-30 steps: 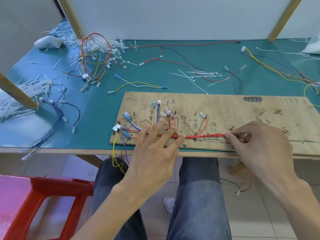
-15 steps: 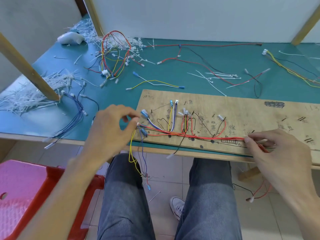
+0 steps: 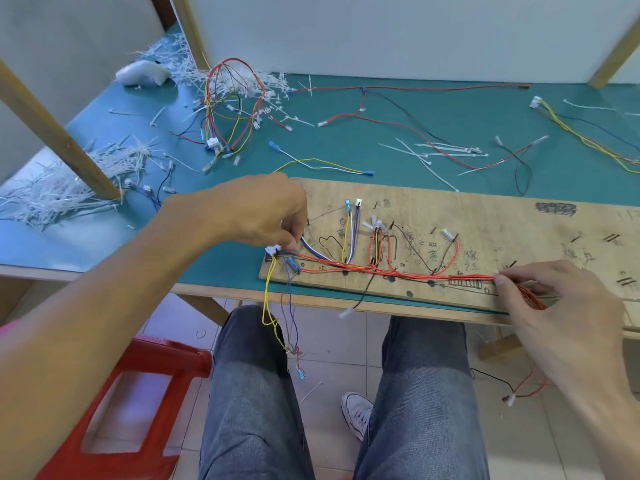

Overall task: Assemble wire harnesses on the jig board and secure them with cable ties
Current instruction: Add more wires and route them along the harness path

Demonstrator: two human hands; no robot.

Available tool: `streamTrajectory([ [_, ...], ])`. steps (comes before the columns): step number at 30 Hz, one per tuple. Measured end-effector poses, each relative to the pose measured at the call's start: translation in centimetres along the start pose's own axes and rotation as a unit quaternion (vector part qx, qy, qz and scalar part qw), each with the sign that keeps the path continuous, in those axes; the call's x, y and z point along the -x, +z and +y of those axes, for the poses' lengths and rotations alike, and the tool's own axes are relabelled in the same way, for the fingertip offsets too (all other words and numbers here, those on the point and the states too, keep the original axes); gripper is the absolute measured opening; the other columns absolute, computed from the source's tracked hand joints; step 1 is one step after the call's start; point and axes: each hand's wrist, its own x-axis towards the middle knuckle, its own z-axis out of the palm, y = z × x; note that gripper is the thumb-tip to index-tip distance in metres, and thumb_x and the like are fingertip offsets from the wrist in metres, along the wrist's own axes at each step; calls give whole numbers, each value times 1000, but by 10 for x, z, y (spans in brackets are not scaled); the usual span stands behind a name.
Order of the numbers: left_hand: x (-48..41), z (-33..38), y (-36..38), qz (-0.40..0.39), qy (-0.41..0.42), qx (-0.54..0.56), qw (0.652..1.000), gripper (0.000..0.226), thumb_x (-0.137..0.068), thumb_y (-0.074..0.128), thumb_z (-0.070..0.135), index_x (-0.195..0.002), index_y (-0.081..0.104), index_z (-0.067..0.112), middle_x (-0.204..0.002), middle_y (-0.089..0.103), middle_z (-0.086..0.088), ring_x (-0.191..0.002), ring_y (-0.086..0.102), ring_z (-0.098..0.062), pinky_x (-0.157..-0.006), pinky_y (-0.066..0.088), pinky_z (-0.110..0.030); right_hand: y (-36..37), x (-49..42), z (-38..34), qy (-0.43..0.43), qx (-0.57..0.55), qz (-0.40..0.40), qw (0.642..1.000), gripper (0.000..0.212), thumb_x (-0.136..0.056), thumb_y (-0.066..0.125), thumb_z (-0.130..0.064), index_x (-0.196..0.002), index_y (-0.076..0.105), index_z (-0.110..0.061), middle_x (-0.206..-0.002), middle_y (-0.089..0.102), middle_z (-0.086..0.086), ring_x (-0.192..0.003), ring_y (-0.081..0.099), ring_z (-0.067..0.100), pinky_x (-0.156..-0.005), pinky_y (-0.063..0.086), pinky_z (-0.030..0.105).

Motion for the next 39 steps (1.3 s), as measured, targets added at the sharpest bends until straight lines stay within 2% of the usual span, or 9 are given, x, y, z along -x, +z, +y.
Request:
streamTrajectory([
  [6, 0, 1, -3, -30, 37, -30, 998, 5, -86, 81, 41, -89, 76, 42, -81, 63, 20, -85, 59, -7, -66, 50, -32, 0, 0, 2, 0, -9, -2, 1000, 5, -91, 78, -27, -92, 78, -32, -93, 68, -11, -95, 59, 21, -82, 42, 35],
  [13, -2, 6, -2, -56, 55, -95, 992, 9, -91, 67, 38, -98, 73, 36, -87, 61, 18, -91, 63, -12, -65, 40, -27, 1, 0, 3, 0, -16, 0, 1000, 4, -91, 78, -25, -92, 80, -29, -94, 68, -9, -96, 57, 20, -83, 43, 36],
  [18, 9, 0, -11, -59, 33, -86, 994, 6, -99, 61, 39, -97, 64, 34, -99, 58, 15, -99, 59, -15, -76, 49, -33, 2, 0, 5, 5, -24, 5, 1000, 4, -91, 79, -25, -91, 80, -29, -93, 68, -9, -95, 56, 16, -85, 43, 35],
  [20, 12, -2, -14, -60, 21, -87, 994, 6, -101, 60, 38, -96, 59, 36, -101, 56, 15, -98, 57, -14, -82, 52, -38, 3, 0, 6, 7, -27, 5, 1000, 5, -90, 80, -27, -91, 80, -32, -92, 68, -10, -93, 55, 11, -84, 41, 31],
  [24, 14, -3, -15, -74, -7, -58, 996, 10, -103, 58, 31, -95, 56, 35, -96, 62, 11, -92, 59, -19, -83, 52, -43, 4, -2, 6, 5, -37, 12, 999, 14, -89, 81, -28, -89, 76, -41, -88, 66, -15, -88, 53, 1, -81, 37, 6],
  [26, 15, -6, -17, -77, -16, -48, 996, 11, -103, 60, 27, -94, 58, 32, -91, 66, 10, -88, 63, -20, -82, 53, -44, 3, -2, 6, 5, -47, 9, 999, 20, -89, 81, -29, -89, 72, -47, -89, 66, -16, -89, 55, 3, -85, 37, 7],
  [33, 20, -14, -15, -33, 7, 27, 999, 11, -98, 70, 25, -90, 68, 32, -79, 69, 20, -77, 65, 0, -79, 54, -31, 1, -3, 4, 8, -59, -3, 998, 29, -89, 80, -33, -84, 65, -58, -94, 67, -22, -93, 60, 6, -86, 47, 30],
  [36, 24, -22, -10, 5, 15, 70, 997, 6, -97, 72, 23, -94, 73, 29, -79, 69, 20, -75, 63, 8, -70, 45, -9, 0, -3, 4, 13, -66, -7, 998, 28, -89, 81, -34, -84, 66, -57, -95, 68, -22, -93, 61, 7, -84, 43, 17],
  [39, 29, -28, -6, 33, 25, 115, 993, 5, -95, 74, 19, -94, 75, 24, -80, 71, 17, -79, 64, 7, -68, 41, -2, 1, -3, 6, 17, -74, -7, 997, 27, -89, 81, -34, -83, 67, -56, -95, 69, -22, -93, 61, 7, -85, 41, 15],
])
